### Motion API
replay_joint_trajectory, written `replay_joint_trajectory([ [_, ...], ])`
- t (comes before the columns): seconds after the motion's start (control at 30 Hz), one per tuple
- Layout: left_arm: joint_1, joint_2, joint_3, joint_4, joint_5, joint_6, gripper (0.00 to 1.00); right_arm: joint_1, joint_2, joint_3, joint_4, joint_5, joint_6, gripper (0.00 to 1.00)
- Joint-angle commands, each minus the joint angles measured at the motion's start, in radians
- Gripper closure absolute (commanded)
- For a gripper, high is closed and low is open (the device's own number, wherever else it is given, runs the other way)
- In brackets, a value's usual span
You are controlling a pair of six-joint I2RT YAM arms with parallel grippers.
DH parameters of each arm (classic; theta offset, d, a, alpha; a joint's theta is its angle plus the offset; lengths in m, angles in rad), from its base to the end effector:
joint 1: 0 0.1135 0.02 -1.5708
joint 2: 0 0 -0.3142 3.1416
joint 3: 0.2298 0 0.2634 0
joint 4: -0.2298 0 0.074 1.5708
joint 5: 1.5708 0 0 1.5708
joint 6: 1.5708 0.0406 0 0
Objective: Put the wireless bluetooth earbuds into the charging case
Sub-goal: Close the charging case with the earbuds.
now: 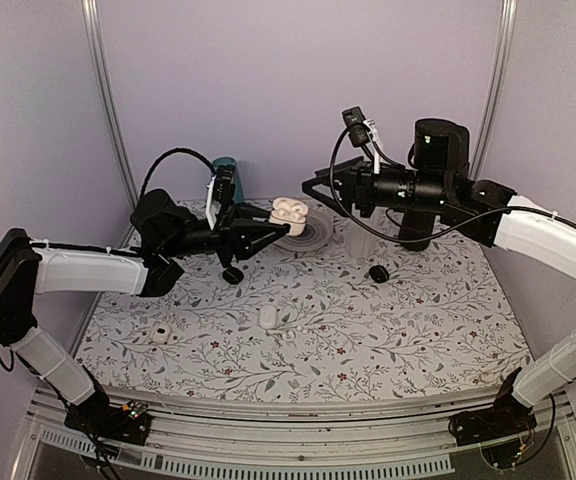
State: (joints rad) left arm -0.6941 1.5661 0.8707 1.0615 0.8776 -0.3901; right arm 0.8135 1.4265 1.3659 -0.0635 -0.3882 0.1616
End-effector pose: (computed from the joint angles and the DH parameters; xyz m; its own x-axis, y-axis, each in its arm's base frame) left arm 0.2469 -0.2461 0.3452 -0.1109 -0.2238 -0.9683 0.9933 -0.0578 -0.1004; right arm 0.2260 0.2614 0.4550 -0.2337 -0.0304 -0.9718 -0.9048 0.3726 0.2059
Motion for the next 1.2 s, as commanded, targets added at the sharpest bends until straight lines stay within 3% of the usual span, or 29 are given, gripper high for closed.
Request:
replay_joint_trajectory([
  [0.0, -0.008, -0.041, 0.004, -0.003, -0.006, 0.023, 1.0, -0.052, 0.027, -0.012, 0.103, -0.24, 0.13, 0.36],
  [0.4, -0.008, -0.044, 0.005, -0.008, -0.029, 0.037, 1.0, -0.072, 0.117, 0.011, 0.147, -0.57, 0.215, 0.35],
  [0.7, -0.007, -0.034, 0.014, -0.056, -0.077, 0.051, 1.0, -0.072, 0.112, 0.018, 0.165, -0.636, 0.217, 0.35],
  [0.9, -0.005, -0.026, 0.021, -0.076, -0.097, 0.05, 1.0, -0.071, 0.079, 0.006, 0.182, -0.627, 0.206, 0.35],
  [1.17, -0.005, -0.029, 0.027, -0.076, -0.09, 0.043, 1.0, -0.072, 0.059, 0.012, 0.042, -0.381, 0.096, 0.39],
])
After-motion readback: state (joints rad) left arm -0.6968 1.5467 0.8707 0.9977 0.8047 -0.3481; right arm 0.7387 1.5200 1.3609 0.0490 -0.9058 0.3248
